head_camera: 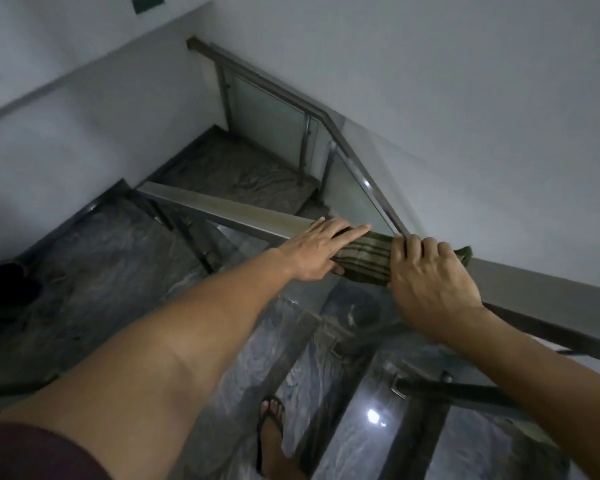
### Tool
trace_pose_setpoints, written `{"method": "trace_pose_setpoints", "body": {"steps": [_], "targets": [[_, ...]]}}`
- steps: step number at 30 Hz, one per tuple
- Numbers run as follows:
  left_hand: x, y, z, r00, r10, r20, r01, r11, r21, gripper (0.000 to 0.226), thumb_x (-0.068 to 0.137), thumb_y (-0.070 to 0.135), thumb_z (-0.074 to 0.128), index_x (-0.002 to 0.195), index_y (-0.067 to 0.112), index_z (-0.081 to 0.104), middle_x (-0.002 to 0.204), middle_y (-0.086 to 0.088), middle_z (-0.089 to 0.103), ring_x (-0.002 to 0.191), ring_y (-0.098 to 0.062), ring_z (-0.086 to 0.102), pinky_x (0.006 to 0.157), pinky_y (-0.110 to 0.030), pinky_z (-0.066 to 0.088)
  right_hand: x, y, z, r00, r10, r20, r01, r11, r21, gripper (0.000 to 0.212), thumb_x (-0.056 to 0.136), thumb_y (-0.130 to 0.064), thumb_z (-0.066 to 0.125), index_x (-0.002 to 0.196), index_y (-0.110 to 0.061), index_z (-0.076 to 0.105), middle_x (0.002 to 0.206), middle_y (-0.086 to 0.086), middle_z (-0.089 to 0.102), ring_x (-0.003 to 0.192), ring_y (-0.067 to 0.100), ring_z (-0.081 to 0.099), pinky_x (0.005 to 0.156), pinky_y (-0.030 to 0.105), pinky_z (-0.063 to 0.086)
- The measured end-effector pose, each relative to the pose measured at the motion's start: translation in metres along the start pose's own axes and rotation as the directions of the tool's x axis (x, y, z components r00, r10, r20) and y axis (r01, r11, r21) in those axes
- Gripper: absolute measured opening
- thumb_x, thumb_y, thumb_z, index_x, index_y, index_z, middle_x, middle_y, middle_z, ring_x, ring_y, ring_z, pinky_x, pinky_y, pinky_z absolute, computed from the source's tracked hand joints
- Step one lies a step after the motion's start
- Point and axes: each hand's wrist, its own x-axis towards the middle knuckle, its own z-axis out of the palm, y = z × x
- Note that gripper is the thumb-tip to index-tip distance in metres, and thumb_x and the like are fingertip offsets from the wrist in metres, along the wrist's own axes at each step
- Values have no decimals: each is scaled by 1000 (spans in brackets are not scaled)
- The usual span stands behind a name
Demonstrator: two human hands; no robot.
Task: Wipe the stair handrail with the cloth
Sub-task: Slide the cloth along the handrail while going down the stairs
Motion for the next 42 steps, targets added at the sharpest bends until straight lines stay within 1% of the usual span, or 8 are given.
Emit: {"method": "trace_pose_setpoints", "body": {"steps": [4, 10, 16, 24, 31, 35, 38, 42], "targets": [[-20, -95, 20, 1000, -15, -6, 15, 1000, 4, 96, 82, 28, 67, 151, 30, 1, 142, -12, 32, 135, -30, 32, 118, -47, 17, 75, -64, 4, 1000, -2, -12, 2, 1000, 4, 51, 93, -25, 29, 131, 9, 34, 110, 24, 56, 92, 37, 55, 78, 45, 44], [-44, -212, 42, 1000, -27, 2, 27, 999, -17, 92, 83, 26, 66, 151, 27, 4, 141, -11, 32, 131, -29, 34, 118, -44, 14, 169, -148, 5, 1000, 24, -9, -24, 1000, 0, 53, 94, -27, 29, 134, 8, 32, 115, 25, 56, 96, 37, 56, 83, 45, 45], [-60, -314, 65, 999, 15, -29, -16, 999, -33, 94, 82, 25, 68, 151, 25, 5, 139, -11, 33, 131, -28, 34, 117, -43, 9, 245, -221, 5, 997, 72, -19, -72, 997, -13, 54, 93, -29, 28, 134, 6, 33, 113, 22, 56, 95, 34, 56, 82, 43, 46], [-86, -456, 97, 997, 37, -72, -39, 999, -29, 94, 81, 29, 69, 151, 26, 7, 137, -11, 35, 129, -30, 36, 117, -48, 14, 353, -317, 5, 998, 68, -12, -69, 997, -29, 55, 93, -33, 29, 134, 5, 31, 113, 22, 56, 95, 34, 56, 84, 44, 46], [-110, -583, 117, 996, 58, -74, -61, 997, -50, 92, 82, 28, 68, 151, 26, 7, 136, -11, 34, 129, -30, 35, 118, -49, 14, 455, -402, 7, 998, 64, -3, -64, 997, -36, 57, 93, -32, 26, 135, 6, 30, 111, 22, 55, 90, 33, 55, 79, 42, 45], [-124, -654, 131, 996, 63, -70, -67, 997, -50, 91, 82, 28, 68, 151, 26, 8, 136, -12, 35, 129, -30, 33, 118, -51, 14, 514, -451, 7, 996, 79, 39, -79, 997, -5, 57, 91, -32, 29, 131, 7, 37, 104, 24, 56, 83, 35, 55, 74, 44, 45], [-132, -699, 139, 994, 90, -69, -93, 995, -38, 90, 83, 28, 68, 151, 24, 9, 134, -13, 36, 126, -30, 35, 116, -52, 17, 546, -481, 7, 996, 89, 28, -89, 996, -15, 57, 93, -35, 30, 132, 7, 35, 105, 24, 56, 84, 35, 55, 75, 44, 46], [-139, -752, 154, 984, 156, -88, -161, 986, -51, 90, 82, 29, 68, 151, 23, 11, 134, -12, 38, 124, -29, 38, 117, -50, 13, 581, -515, 9, 993, 120, -1, -119, 993, -18, 61, 92, -42, 29, 134, 1, 31, 114, 19, 55, 92, 31, 56, 81, 41, 46]]}}
